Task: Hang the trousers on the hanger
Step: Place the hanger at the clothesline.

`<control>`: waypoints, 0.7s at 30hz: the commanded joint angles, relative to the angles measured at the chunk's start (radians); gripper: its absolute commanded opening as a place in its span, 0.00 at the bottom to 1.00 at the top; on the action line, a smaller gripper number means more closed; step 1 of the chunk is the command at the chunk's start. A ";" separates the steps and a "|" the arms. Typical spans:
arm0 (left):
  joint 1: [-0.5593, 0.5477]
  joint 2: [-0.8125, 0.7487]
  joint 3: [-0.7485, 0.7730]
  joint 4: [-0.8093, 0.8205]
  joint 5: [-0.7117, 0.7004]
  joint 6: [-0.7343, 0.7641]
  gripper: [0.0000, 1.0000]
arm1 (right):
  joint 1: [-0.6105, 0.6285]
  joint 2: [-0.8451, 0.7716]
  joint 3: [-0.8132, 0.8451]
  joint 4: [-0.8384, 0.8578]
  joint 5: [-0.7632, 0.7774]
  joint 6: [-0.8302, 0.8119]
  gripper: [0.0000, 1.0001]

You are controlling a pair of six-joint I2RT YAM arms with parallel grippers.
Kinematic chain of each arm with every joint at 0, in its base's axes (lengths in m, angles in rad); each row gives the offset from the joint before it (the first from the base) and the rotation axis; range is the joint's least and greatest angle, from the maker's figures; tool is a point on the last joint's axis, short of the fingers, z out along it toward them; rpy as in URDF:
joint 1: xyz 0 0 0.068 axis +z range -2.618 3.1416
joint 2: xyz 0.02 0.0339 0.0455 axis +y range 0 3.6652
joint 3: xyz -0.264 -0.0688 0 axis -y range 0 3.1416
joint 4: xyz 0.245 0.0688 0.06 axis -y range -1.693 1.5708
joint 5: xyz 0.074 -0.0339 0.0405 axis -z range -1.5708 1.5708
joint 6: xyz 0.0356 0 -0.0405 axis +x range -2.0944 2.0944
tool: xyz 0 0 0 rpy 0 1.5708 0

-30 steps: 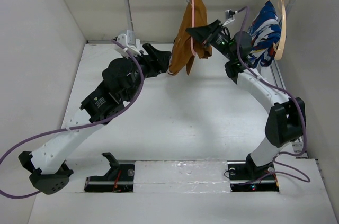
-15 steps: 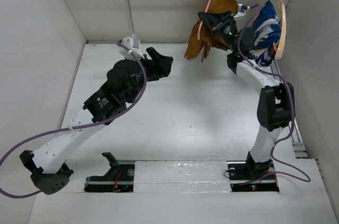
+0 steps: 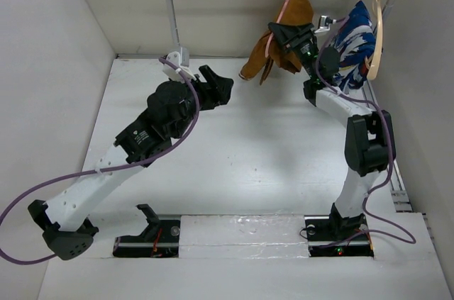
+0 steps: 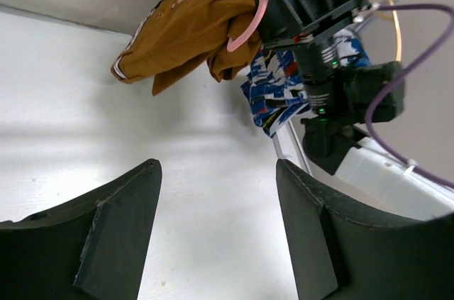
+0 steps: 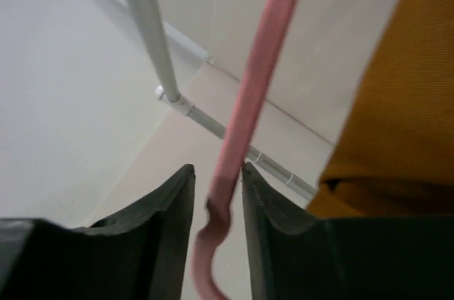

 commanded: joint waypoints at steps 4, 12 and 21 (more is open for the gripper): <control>0.000 0.024 -0.024 0.032 0.056 0.007 0.66 | -0.004 -0.172 -0.085 0.099 -0.014 -0.144 0.46; 0.000 0.044 -0.033 0.006 0.072 -0.008 0.81 | -0.022 -0.296 -0.120 -0.146 -0.028 -0.351 1.00; 0.000 0.066 0.030 -0.054 0.007 -0.005 0.94 | -0.031 -0.559 -0.067 -0.754 0.278 -0.782 1.00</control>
